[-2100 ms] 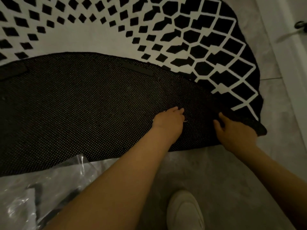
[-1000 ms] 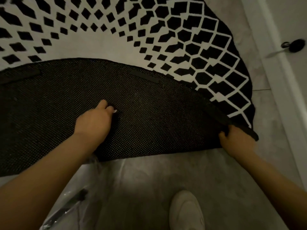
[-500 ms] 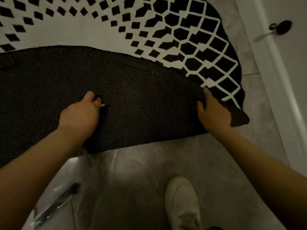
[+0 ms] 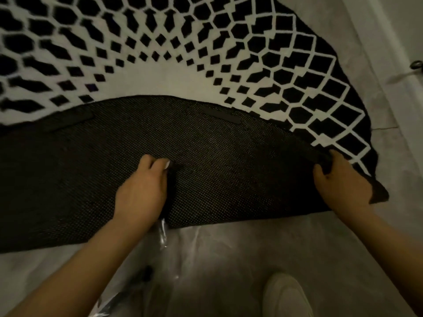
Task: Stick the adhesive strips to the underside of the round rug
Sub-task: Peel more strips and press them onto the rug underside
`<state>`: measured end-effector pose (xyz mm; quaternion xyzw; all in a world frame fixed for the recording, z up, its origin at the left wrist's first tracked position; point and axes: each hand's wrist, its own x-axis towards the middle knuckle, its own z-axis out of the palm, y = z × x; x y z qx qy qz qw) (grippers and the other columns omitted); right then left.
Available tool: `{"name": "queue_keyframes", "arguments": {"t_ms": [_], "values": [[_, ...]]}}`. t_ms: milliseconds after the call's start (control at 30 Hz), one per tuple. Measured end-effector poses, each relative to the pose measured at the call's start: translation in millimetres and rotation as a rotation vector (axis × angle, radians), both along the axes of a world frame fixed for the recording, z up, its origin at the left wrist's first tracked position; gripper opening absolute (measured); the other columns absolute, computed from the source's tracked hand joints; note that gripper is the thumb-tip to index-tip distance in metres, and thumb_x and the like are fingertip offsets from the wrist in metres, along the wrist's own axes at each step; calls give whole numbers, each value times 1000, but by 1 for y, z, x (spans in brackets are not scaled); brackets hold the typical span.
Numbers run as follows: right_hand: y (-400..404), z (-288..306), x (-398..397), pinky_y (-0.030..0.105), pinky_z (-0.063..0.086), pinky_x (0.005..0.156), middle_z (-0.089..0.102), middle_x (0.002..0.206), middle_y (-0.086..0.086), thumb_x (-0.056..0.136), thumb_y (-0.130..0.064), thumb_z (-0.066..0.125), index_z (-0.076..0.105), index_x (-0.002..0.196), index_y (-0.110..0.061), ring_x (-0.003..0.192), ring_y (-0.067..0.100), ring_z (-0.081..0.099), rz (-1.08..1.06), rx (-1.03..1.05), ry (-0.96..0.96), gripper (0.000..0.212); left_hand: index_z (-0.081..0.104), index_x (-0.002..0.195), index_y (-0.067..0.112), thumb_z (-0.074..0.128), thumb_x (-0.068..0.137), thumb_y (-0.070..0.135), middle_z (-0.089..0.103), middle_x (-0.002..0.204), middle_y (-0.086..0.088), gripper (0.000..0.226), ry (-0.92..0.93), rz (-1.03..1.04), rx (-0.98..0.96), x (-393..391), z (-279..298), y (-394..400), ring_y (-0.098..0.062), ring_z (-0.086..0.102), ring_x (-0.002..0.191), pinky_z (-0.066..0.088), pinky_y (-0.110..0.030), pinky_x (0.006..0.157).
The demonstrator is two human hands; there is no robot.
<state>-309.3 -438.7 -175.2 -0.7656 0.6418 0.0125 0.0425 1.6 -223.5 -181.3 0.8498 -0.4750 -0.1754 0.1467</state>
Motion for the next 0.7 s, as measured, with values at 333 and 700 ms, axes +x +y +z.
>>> {"name": "queue_keyframes", "arguments": {"t_ms": [333, 700], "values": [[4, 0, -31, 30, 44, 65, 61, 115, 18, 98, -35, 36, 38, 142, -18, 84, 26, 56, -64, 361, 283, 47, 56, 126, 7, 45, 95, 20, 50, 114, -16, 35, -50, 84, 123, 36, -18, 61, -40, 60, 76, 52, -45, 61], [-25, 7, -22, 42, 44, 93, 54, 126, 17, 86, -25, 67, 51, 123, 0, 115, 35, 52, -851, 449, -551, 47, 50, 126, 7, 47, 96, 17, 45, 120, -17, 32, -50, 18, 21, 66, -89, 80, -45, 56, 89, 51, -57, 70]]}}
